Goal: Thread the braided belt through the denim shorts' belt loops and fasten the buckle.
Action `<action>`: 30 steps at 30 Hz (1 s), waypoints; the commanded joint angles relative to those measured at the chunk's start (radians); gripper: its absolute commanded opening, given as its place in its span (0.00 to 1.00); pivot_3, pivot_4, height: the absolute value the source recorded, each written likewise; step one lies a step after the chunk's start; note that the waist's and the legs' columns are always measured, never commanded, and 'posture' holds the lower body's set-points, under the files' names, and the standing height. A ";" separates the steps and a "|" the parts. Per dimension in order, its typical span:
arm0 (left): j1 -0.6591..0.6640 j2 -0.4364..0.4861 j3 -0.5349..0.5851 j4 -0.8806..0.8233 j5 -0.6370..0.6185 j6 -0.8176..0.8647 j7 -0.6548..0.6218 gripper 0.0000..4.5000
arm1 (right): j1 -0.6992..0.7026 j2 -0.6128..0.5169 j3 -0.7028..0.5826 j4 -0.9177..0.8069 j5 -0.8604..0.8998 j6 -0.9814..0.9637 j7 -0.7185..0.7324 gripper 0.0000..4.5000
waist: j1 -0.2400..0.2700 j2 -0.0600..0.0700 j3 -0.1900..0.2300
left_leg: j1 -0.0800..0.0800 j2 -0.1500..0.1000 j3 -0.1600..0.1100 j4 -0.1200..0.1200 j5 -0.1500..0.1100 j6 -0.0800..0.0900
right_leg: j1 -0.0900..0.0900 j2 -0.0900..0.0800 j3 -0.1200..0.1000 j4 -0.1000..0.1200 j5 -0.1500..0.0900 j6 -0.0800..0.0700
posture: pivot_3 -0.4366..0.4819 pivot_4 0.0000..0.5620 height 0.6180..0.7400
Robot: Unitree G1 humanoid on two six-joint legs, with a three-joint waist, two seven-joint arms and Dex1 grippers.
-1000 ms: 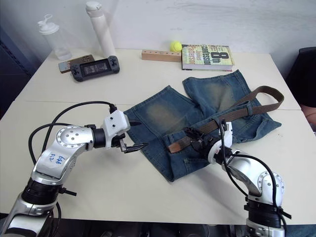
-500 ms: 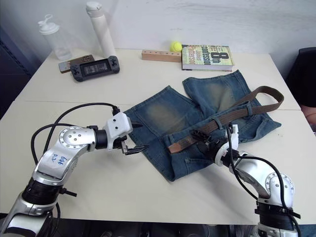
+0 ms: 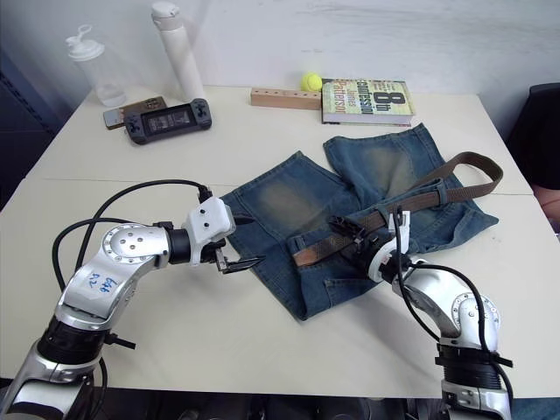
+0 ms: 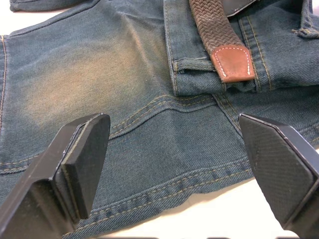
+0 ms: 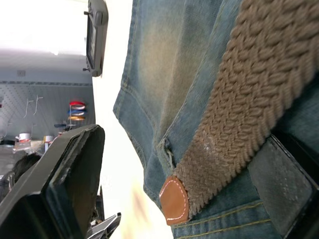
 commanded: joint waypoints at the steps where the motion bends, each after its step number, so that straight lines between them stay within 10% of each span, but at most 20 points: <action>1: -0.011 0.010 0.015 -0.031 -0.001 -0.009 0.006 1.00 | 0.006 0.000 0.013 -0.025 -0.006 -0.004 -0.001 0.81 | 0.000 0.000 0.000 | 0.000 0.000 0.000 0.000 0.000 0.000 | 0.000 0.000 0.000 0.000 0.000 0.000 | 0.48 0.27 0.98; 9: -0.016 0.013 0.014 -0.016 0.002 -0.019 0.008 1.00 | 0.005 -0.002 -0.023 -0.071 0.021 -0.051 0.012 0.02 | 0.000 0.000 0.000 | 0.000 0.000 0.000 0.000 0.000 0.000 | 0.000 0.000 0.000 0.000 0.000 0.000 | 0.48 0.27 0.98; 16: -0.015 0.022 0.011 -0.010 0.006 -0.027 0.002 1.00 | -0.074 -0.043 -0.066 -0.080 0.005 -0.079 0.040 0.02 | 0.000 0.000 0.000 | 0.000 0.000 0.000 0.000 0.000 0.000 | 0.000 0.000 0.000 -0.001 0.000 0.000 | 0.48 0.27 0.98; 30: 0.043 0.072 0.155 -0.073 -0.176 0.069 -0.079 1.00 | -0.044 0.014 0.026 -0.068 -0.575 -0.140 0.402 0.02 | 0.000 0.000 0.000 | -0.001 0.000 -0.001 -0.001 0.000 0.000 | 0.000 0.000 -0.001 -0.001 0.000 0.000 | 0.48 0.27 0.98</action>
